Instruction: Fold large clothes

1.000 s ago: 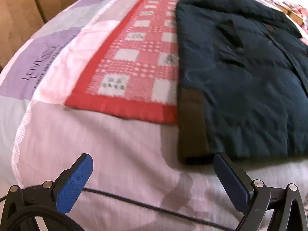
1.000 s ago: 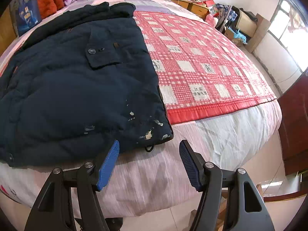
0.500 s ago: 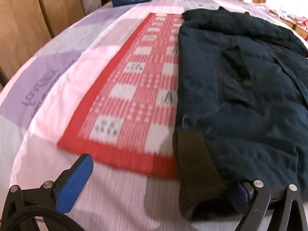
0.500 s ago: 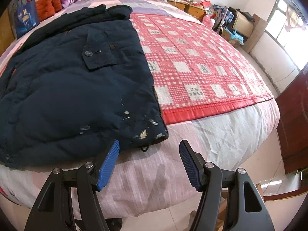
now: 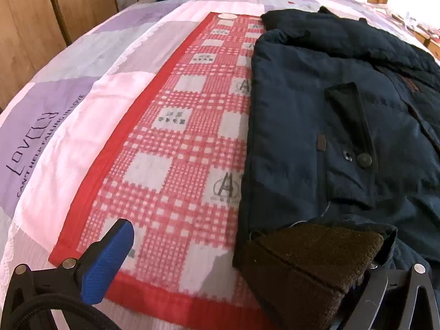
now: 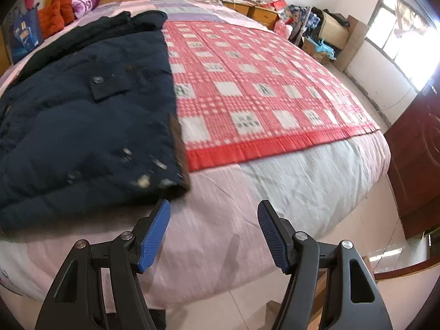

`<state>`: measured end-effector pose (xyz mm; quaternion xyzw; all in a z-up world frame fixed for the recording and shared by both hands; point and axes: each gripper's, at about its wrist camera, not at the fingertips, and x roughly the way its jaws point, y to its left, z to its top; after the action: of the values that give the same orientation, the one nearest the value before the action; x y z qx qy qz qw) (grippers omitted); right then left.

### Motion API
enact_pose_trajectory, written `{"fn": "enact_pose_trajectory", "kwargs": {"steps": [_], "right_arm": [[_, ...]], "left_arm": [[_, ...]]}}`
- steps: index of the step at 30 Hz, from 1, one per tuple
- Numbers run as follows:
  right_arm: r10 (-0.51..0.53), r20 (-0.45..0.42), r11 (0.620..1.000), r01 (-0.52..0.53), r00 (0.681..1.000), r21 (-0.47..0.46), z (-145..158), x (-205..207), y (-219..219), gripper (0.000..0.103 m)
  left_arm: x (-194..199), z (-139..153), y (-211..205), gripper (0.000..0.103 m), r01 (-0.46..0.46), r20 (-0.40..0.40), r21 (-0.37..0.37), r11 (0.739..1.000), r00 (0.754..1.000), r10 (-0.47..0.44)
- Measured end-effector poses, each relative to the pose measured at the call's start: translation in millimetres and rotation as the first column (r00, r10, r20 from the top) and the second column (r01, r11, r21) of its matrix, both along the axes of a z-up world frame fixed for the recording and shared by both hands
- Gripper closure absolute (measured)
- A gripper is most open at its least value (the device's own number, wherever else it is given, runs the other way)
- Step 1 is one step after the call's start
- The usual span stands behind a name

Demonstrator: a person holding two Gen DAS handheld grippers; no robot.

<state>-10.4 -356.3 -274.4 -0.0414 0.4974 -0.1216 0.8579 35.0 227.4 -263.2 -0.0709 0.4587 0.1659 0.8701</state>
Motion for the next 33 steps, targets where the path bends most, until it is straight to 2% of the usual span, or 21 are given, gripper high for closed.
{"fn": "enact_pose_trajectory", "kwargs": {"steps": [4, 8, 11, 15, 18, 20, 21, 22, 23, 25, 30, 32, 33], "right_arm": [[0.034, -0.027, 0.999, -0.034, 0.999, -0.007, -10, 1, 2, 0.033], [0.101, 0.031, 0.994, -0.099, 0.994, -0.041, -7, 18, 16, 0.033], [0.083, 0.071, 0.995, -0.078, 0.994, -0.062, -7, 37, 8, 0.034], [0.013, 0.077, 0.999, -0.016, 0.997, 0.033, -17, 55, -15, 0.033], [0.101, 0.073, 0.994, -0.103, 0.992, 0.033, -19, 61, 1, 0.035], [0.139, 0.056, 0.988, -0.142, 0.989, 0.053, -22, 67, 9, 0.043], [0.154, 0.046, 0.986, -0.156, 0.987, 0.062, -24, 71, 10, 0.051], [0.154, 0.043, 0.987, -0.156, 0.987, 0.048, -24, 74, 8, 0.066], [0.117, 0.055, 0.992, -0.120, 0.992, 0.046, -23, 76, -1, 0.066], [0.032, 0.086, 0.988, -0.045, 0.996, 0.146, -22, 76, -17, 0.066], [0.132, 0.048, 0.985, -0.137, 0.990, 0.107, -33, 87, 10, 0.066], [0.119, 0.046, 0.984, -0.124, 0.992, 0.131, -34, 92, 8, 0.067], [0.101, 0.039, 0.985, -0.106, 0.994, 0.133, -34, 97, 6, 0.078]], "left_arm": [[2, 1, 0, 0.000, -0.001, -0.009, 0.005, 1.000, 1.000, 0.001], [-2, 0, 1, 0.000, -0.015, -0.006, -0.004, 1.000, 1.000, 0.015], [-6, -3, 1, 0.000, -0.019, 0.003, -0.006, 1.000, 1.000, 0.019], [-11, -18, -3, 0.000, -0.001, -0.015, -0.051, 0.999, 1.000, 0.000], [-16, -31, -13, 0.007, 0.029, -0.033, -0.083, 0.996, 0.999, -0.032], [-20, -39, -19, 0.009, 0.037, -0.045, -0.091, 0.995, 0.998, -0.042], [-22, -39, -20, 0.011, 0.043, -0.040, -0.084, 0.996, 0.998, -0.047], [-25, -38, -20, 0.013, 0.053, -0.031, -0.071, 0.996, 0.998, -0.055], [-27, -37, -20, 0.018, 0.056, -0.025, -0.064, 0.996, 0.998, -0.058], [-31, -38, -16, 0.019, 0.073, -0.017, -0.073, 0.995, 0.997, -0.075], [-27, -40, -23, 0.021, 0.172, -0.002, -0.055, 0.984, 0.985, -0.172], [-23, -41, -31, 0.027, 0.229, -0.006, -0.032, 0.973, 0.973, -0.230], [-21, -41, -33, 0.035, 0.250, -0.017, -0.023, 0.968, 0.968, -0.251]]}}
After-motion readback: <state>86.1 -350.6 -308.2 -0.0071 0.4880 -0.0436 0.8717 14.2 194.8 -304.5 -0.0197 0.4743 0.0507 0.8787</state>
